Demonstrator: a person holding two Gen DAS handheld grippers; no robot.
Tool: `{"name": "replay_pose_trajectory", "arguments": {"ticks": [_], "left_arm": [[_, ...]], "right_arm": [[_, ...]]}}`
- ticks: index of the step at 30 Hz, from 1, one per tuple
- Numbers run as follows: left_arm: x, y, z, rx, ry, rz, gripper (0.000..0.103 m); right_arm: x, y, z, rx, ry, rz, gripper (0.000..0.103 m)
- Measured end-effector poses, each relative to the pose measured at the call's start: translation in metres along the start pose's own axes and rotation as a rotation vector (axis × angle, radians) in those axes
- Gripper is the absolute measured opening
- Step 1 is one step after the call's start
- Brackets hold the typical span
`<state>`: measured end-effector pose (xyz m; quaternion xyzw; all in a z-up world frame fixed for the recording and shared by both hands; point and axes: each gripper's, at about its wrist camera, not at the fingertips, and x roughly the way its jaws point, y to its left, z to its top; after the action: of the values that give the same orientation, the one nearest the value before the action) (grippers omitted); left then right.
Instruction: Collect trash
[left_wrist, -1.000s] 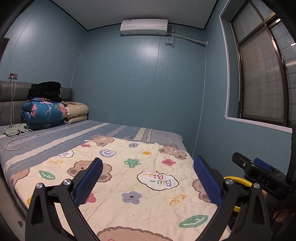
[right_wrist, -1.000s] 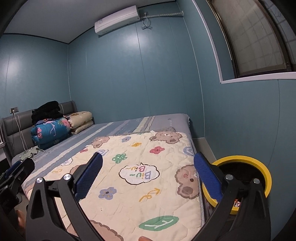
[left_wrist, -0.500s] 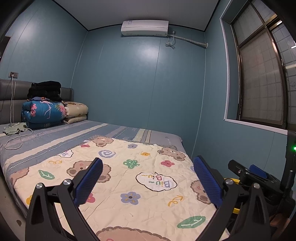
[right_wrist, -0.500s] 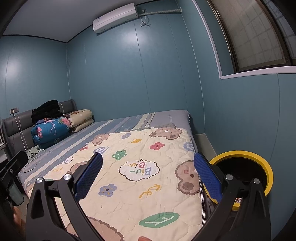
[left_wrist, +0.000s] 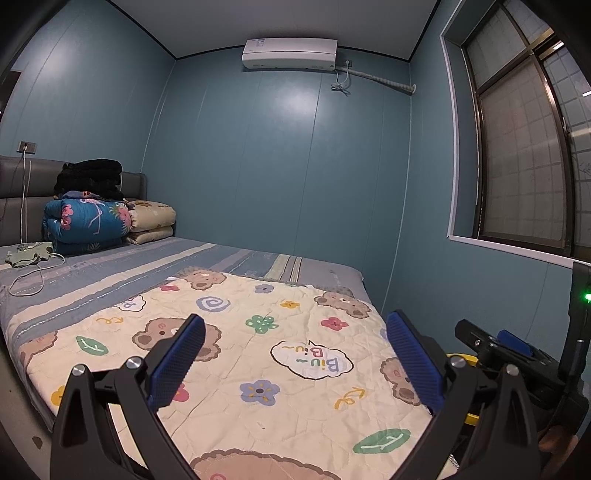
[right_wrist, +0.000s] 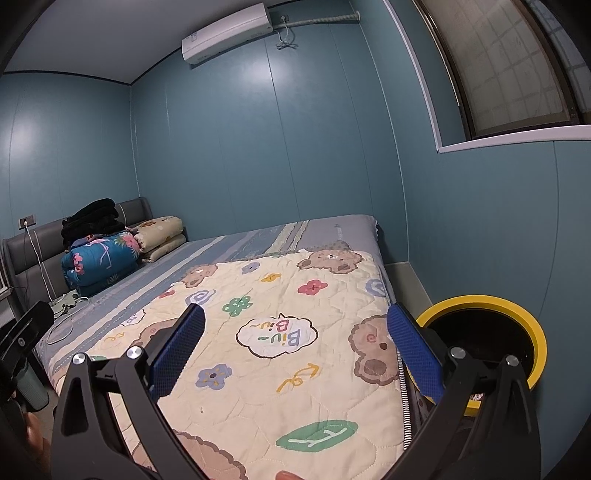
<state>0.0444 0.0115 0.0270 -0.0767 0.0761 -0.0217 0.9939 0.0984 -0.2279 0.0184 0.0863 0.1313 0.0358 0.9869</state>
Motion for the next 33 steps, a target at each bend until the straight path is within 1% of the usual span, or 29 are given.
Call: {"name": "replay_pose_trajectory", "arguments": {"ticks": [33], "left_arm": [[0.0013,0.0023,-0.0020,-0.008,0.011,-0.004,0.095]], "right_arm": [[0.0071,-0.0007,-0.0049,0.022,0.025,-0.010,0.095]]}}
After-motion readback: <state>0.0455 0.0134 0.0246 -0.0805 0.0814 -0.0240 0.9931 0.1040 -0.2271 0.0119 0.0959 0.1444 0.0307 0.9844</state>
